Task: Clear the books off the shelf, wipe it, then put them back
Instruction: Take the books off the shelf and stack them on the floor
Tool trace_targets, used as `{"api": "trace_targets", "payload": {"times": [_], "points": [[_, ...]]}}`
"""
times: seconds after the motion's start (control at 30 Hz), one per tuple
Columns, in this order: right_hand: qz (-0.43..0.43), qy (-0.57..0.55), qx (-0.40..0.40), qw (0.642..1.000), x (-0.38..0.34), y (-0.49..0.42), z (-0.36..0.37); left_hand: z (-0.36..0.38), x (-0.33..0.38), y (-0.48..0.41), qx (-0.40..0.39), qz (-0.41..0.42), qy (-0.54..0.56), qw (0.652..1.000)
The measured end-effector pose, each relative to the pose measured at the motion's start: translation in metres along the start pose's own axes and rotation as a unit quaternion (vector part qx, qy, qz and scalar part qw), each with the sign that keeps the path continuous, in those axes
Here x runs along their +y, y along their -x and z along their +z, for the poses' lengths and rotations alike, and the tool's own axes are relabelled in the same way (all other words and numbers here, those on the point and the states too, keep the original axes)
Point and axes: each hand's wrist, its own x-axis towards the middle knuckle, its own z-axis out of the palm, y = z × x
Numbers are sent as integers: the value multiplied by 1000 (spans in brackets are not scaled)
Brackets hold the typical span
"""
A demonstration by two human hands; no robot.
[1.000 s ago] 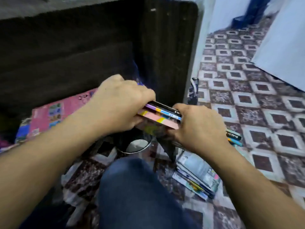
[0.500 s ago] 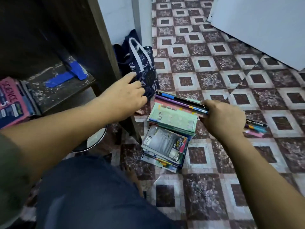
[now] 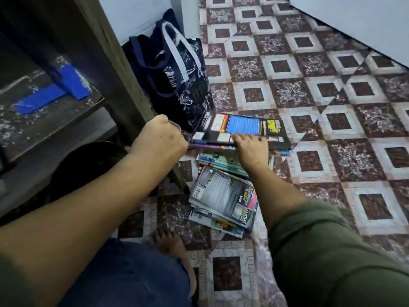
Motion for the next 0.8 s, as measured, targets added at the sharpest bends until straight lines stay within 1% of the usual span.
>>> {"api": "trace_targets", "payload": {"times": [0.03, 0.07, 0.1, 0.13, 0.17, 0.23, 0.27, 0.33, 0.37, 0.4, 0.47, 0.5, 0.57, 0.63, 0.67, 0.73, 0.8], "points": [[2, 5, -57, 998, -3, 5, 13, 1, 1, 0, 11, 3, 2, 1000], [10, 0, -95, 995, -6, 11, 26, 4, 2, -1, 4, 1, -9, 1000], [21, -12, -114, 993, -8, 19, 37, 8, 3, -1, -22, -3, -28, 999], [29, -20, -117, 992, -9, 24, 45, 11, 3, -1, -51, 0, -47, 998], [33, -23, -113, 993, -10, 27, 50, 10, 2, -1, -77, -3, -35, 996], [31, -30, -117, 992, -9, 26, 49, 7, 2, -2, -61, -20, -26, 998], [30, -40, -132, 990, -9, 24, 42, 4, 1, -2, -27, -25, -22, 999], [20, -50, -169, 984, -14, 24, 19, 2, 1, 3, 51, 15, -3, 999], [8, -48, -179, 983, -20, 27, 5, 1, -1, 7, 115, 40, 12, 993], [-6, -49, -180, 982, -28, 33, -12, 4, -2, 14, 172, 72, 45, 981], [-40, -65, -166, 983, -50, 50, -45, 21, -8, 37, 259, 100, 115, 954], [-62, -76, -151, 984, -62, 61, -62, 29, -14, 54, 264, 92, 137, 950], [-117, -91, -117, 982, -91, 85, -101, 38, -32, 95, 225, 22, 178, 958], [-179, -99, -76, 976, -125, 105, -142, 48, -53, 142, 178, -99, 225, 953], [-202, -106, -62, 972, -137, 111, -159, 56, -62, 156, 136, -154, 253, 945], [-263, -111, -21, 958, -177, 119, -196, 68, -83, 203, 34, -264, 296, 917], [-308, -117, 6, 944, -216, 121, -225, 82, -96, 240, -32, -355, 324, 876]]}}
